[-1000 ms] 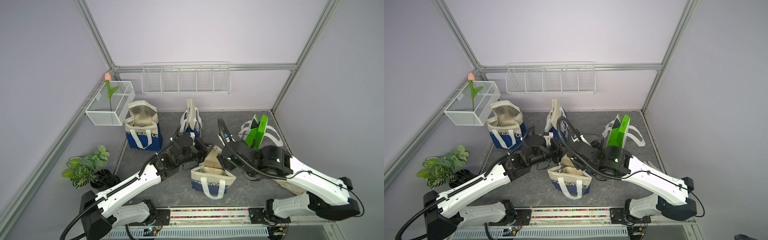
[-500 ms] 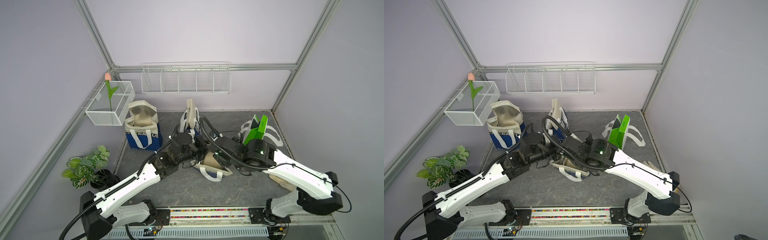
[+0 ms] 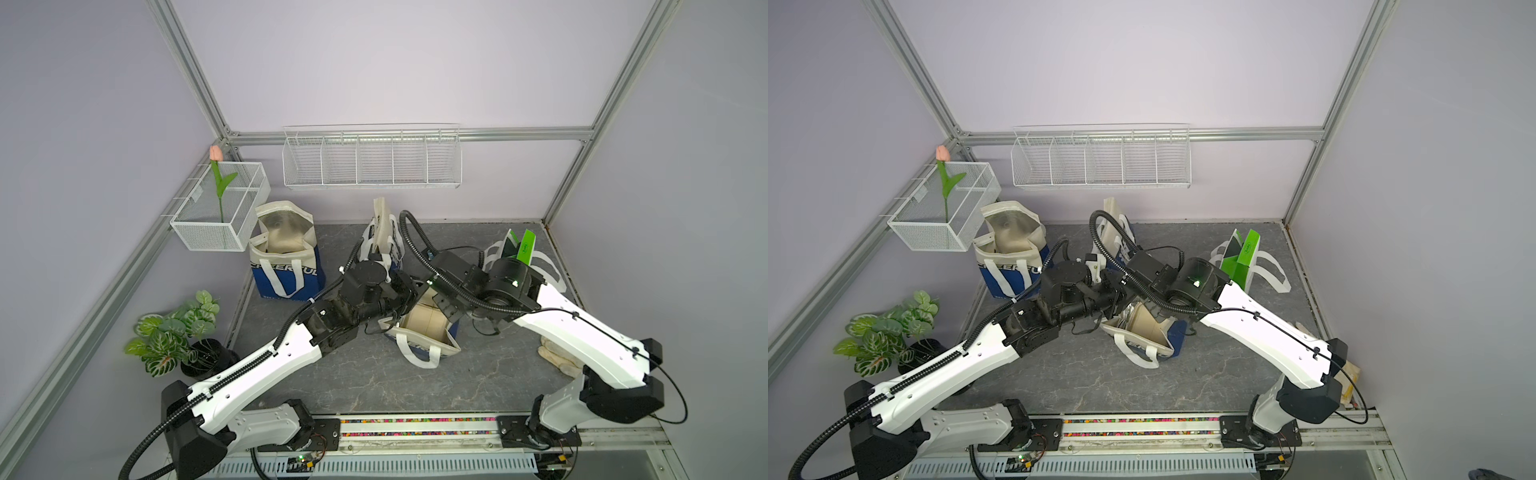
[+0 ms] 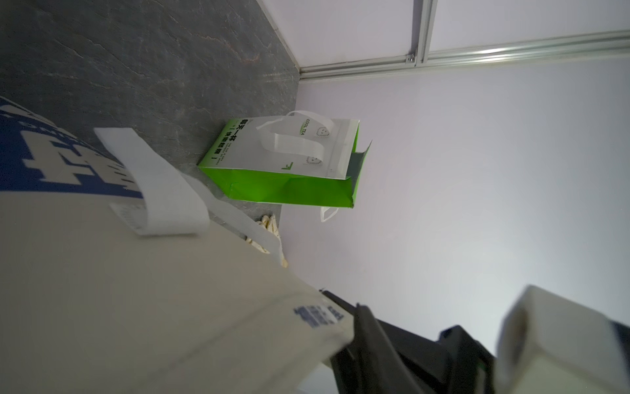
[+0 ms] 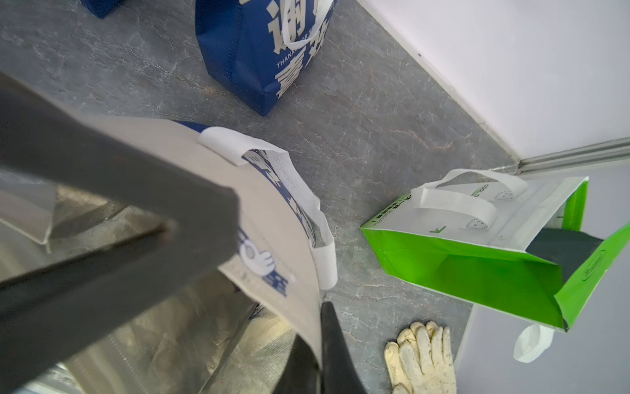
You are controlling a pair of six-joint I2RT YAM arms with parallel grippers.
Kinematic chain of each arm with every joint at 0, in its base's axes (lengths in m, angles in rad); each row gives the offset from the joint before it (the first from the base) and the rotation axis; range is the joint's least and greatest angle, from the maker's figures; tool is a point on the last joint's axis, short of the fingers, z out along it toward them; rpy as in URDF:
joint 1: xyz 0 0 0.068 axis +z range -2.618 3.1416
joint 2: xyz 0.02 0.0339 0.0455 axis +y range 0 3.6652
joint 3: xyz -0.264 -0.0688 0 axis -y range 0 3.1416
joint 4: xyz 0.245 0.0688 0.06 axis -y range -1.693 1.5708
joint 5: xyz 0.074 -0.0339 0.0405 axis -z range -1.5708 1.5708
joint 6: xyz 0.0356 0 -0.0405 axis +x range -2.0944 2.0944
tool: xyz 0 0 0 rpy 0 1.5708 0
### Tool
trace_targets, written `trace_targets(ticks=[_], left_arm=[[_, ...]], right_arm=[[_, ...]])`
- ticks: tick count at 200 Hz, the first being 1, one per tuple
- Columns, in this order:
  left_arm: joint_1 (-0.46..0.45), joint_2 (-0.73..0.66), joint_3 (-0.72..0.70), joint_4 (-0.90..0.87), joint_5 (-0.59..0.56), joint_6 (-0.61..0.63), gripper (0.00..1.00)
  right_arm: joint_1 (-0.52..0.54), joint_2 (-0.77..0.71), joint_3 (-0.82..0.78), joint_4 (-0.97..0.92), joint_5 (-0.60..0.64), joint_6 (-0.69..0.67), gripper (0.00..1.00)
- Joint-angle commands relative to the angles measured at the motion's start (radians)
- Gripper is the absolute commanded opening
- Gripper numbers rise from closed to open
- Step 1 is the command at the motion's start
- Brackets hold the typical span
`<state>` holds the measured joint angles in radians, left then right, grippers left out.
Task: Open the takeout bag
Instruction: Pick up the takeout bag at the center of the board.
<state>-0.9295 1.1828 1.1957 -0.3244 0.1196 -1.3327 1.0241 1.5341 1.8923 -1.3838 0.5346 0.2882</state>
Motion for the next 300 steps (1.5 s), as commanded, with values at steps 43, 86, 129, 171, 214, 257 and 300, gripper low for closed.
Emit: trace_targets(ticks=[43,86,129,171,214,257,300], left_arm=[[-0.012,-0.147,0.146,-0.563,0.143,0.581,0.68],[-0.087,-0.198,0.005,-0.549,0.196,0.529,0.72],[-0.152,-0.11,-0.002,-0.409,0.196,0.437,0.82],[-0.154,-0.056,0.028,-0.427,0.113,0.372,0.83],[-0.154,-0.012,0.054,-0.563,0.044,0.373,0.8],[-0.154,0.024,0.044,-0.597,0.024,0.354,0.72],[-0.154,0.024,0.05,-0.594,0.006,0.339,0.58]], right_arm=[[-0.118,-0.112,-0.049,0.049,-0.28,0.055,0.07],[-0.126,-0.106,-0.058,0.084,-0.308,0.07,0.07],[-0.126,-0.097,-0.064,0.081,-0.287,0.083,0.07],[-0.124,-0.116,-0.07,0.084,-0.293,0.087,0.07],[-0.112,-0.13,-0.087,0.095,-0.284,0.091,0.07],[-0.079,-0.139,-0.123,0.113,-0.251,0.095,0.07],[-0.076,-0.151,-0.142,0.115,-0.239,0.089,0.07]])
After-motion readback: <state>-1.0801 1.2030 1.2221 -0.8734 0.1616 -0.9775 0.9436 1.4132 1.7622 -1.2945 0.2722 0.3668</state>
